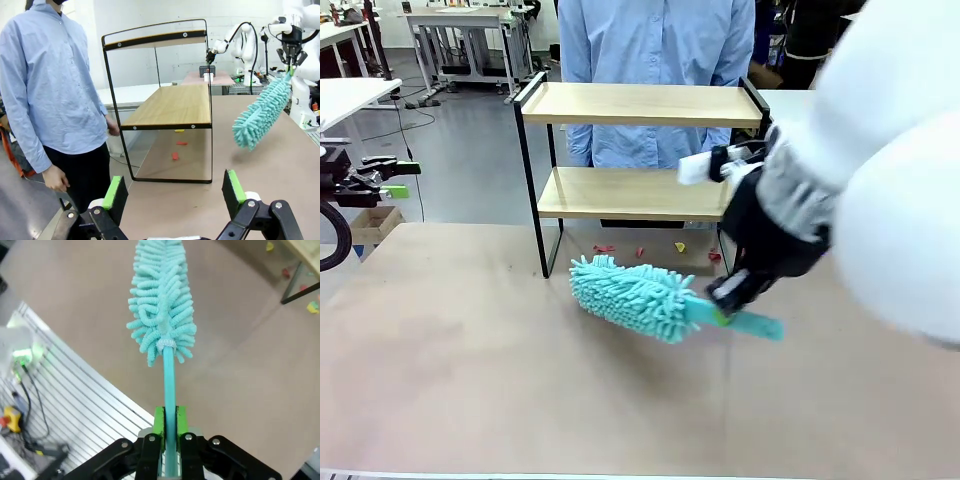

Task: Clean the shelf.
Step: Clean the specific section of the Shelf indicated by the human with the Duster.

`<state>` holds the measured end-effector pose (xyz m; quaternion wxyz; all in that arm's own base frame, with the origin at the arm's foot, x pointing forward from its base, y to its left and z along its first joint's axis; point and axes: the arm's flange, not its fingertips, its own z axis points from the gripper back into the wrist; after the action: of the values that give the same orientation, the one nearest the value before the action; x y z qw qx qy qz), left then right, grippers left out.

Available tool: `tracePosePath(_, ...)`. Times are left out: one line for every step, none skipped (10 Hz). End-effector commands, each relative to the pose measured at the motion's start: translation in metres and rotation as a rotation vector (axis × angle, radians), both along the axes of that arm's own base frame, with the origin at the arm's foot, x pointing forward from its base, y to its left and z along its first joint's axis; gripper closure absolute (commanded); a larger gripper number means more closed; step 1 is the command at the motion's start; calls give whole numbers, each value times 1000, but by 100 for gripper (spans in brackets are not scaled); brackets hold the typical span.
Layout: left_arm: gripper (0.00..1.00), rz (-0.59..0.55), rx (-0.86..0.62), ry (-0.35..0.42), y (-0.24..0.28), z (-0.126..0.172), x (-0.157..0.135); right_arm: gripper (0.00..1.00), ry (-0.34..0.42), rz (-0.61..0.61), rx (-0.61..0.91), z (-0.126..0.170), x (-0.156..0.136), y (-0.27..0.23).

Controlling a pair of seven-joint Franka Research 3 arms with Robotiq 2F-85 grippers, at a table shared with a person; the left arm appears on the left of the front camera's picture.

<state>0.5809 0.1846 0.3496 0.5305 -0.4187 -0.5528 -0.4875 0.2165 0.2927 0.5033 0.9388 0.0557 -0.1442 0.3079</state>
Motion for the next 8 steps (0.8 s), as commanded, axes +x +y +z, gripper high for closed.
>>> tracePosePath(0, -2, 2, -10, -2, 3, -1, 88, -65, -218, 10, -7, 11, 42)
tracePosePath(0, -2, 2, -10, -2, 3, -1, 88, -113, -239, 22, -16, 16, 56)
tracePosePath(0, -2, 2, -10, -2, 3, -1, 88, -136, -279, 32, -27, 24, 68)
tracePosePath(0, -2, 2, -10, -2, 3, -1, 88, -130, -322, 79, -37, 33, 79)
tracePosePath(0, -2, 2, -10, -2, 3, -1, 88, -77, -218, 50, -22, 7, 51)
tracePosePath(0, -2, 2, -10, -2, 3, -1, 88, -77, -218, 50, -22, 7, 51)
tracePosePath(0, -2, 2, -10, -2, 3, -1, 88, -77, -218, 50, -22, 7, 51)
tracePosePath(0, -2, 2, -10, -2, 3, -1, 88, -77, -218, 50, -22, 7, 51)
